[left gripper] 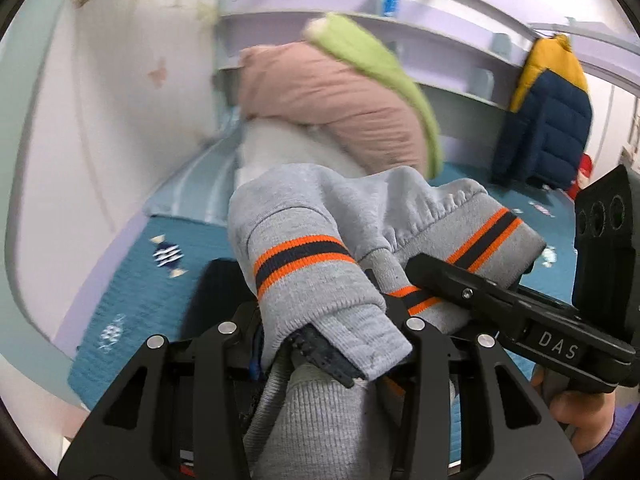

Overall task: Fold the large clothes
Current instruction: 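Carry the folded jacket with both grippers toward the clothes stack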

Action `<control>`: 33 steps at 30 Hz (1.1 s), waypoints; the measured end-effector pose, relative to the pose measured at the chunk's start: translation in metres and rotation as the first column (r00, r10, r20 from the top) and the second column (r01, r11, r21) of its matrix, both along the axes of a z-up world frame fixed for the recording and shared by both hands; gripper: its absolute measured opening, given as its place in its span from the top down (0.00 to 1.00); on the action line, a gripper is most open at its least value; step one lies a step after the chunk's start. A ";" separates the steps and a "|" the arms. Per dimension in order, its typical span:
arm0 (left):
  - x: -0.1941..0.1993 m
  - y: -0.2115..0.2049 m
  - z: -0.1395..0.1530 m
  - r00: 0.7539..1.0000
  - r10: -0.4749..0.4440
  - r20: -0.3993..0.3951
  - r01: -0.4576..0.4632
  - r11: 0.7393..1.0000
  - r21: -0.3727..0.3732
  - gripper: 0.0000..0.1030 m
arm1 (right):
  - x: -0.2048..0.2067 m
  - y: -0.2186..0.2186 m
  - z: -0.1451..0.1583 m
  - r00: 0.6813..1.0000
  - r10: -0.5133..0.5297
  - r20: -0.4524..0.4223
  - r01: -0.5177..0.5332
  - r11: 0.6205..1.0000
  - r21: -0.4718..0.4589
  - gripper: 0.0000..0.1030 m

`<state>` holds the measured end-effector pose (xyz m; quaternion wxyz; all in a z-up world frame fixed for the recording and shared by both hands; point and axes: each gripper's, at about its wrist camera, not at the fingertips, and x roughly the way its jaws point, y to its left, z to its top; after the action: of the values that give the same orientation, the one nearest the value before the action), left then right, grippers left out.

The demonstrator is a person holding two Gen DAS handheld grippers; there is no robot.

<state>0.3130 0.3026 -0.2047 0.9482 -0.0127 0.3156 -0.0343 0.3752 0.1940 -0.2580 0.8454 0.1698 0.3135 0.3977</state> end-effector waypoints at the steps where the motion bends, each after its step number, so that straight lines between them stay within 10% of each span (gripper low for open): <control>1: 0.000 0.020 -0.018 1.000 0.004 -0.016 -0.004 1.000 -0.009 0.61 | 0.001 0.013 -0.015 1.000 0.006 -0.027 -0.006 1.000 -0.016 0.76; 6: -0.002 0.069 -0.119 0.975 0.040 -0.219 -0.052 0.998 -0.048 0.57 | 0.004 0.057 -0.124 0.953 0.017 -0.303 -0.056 0.991 -0.123 0.76; 11: -0.022 0.082 -0.156 0.962 0.091 -0.256 -0.114 0.991 -0.077 0.26 | -0.007 0.042 -0.172 0.907 0.016 -0.422 -0.060 0.994 -0.091 0.66; 19: -0.020 0.086 -0.144 0.956 0.147 -0.255 -0.162 0.986 -0.037 0.20 | -0.014 0.019 -0.173 0.887 0.038 -0.461 -0.063 0.997 -0.039 0.58; 23: -0.010 0.091 -0.138 0.954 0.152 -0.257 -0.169 0.985 -0.045 0.27 | 0.000 0.027 -0.180 0.844 0.076 -0.531 -0.056 0.997 0.052 0.77; 33: 0.029 0.102 -0.084 0.963 0.180 -0.199 -0.184 0.983 -0.004 0.32 | 0.006 0.064 -0.184 0.762 0.162 -0.627 0.019 0.962 0.271 0.79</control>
<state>0.3418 0.4048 -0.2886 0.9110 -0.0555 0.4054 0.0510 0.3813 0.2575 -0.4415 0.6405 0.3935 0.5353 0.3851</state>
